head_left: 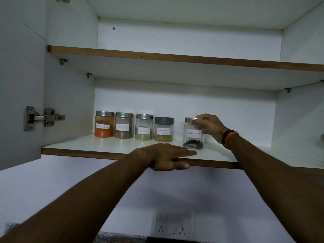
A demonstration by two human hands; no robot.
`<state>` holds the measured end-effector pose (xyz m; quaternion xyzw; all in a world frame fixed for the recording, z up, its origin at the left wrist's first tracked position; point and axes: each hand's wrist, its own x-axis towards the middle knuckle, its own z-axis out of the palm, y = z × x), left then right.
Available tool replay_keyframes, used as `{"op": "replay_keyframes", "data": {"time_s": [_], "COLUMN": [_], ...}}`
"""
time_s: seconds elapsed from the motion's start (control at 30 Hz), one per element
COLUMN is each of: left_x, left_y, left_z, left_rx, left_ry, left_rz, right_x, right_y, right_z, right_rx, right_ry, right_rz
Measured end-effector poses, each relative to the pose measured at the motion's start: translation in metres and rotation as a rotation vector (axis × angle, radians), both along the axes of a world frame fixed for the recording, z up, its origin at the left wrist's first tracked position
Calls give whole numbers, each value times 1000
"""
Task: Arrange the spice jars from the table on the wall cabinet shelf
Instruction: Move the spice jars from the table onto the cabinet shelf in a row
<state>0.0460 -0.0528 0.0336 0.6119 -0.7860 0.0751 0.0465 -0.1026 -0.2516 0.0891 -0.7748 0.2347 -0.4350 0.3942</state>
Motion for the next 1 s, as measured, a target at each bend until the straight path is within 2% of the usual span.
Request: {"op": "replay_keyframes", "data": {"time_s": [0.33,1.0], "left_x": [3,0], "left_y": [-6,-2], "left_z": [-3,-1], "left_rx": [-23,-38], "left_ry": [-16,-30], "left_rz": [20,30], "right_x": [21,46], "right_y": [-27,-39], "right_z": [-2,1], "right_rx": [-60,-183], "right_ry": [4,129], "right_rz": [-47,-162]}}
